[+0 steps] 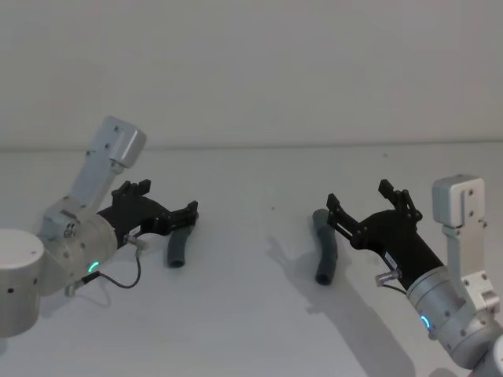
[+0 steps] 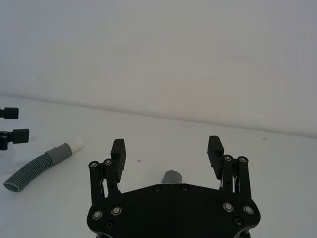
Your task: Use both hands to pick up one end of the pipe from the table, align the ends, and insert them.
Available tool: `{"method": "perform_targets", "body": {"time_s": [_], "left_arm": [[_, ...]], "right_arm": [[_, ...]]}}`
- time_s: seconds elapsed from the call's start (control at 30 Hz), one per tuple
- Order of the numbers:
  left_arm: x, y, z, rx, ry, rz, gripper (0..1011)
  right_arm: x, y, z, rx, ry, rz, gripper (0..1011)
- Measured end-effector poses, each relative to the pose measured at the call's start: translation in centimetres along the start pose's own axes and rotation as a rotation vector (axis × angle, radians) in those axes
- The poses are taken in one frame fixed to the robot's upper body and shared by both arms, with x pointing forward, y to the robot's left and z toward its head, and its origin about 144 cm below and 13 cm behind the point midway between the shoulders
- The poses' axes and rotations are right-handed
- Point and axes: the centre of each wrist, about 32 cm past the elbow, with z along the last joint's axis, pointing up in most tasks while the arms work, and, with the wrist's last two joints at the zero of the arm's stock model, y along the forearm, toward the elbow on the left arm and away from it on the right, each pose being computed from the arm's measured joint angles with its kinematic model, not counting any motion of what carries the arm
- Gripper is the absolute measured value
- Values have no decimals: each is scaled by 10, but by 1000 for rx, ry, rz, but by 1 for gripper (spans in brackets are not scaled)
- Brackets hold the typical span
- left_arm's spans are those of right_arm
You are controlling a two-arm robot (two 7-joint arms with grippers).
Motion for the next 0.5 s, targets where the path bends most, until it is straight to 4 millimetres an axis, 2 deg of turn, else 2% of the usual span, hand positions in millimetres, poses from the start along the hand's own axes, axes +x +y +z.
{"method": "perform_targets", "body": {"time_s": [0.5], "left_arm": [[-5, -19, -2, 57, 1, -19, 1001]], "right_arm": [[0, 0, 0, 0, 0, 0, 1000]]}}
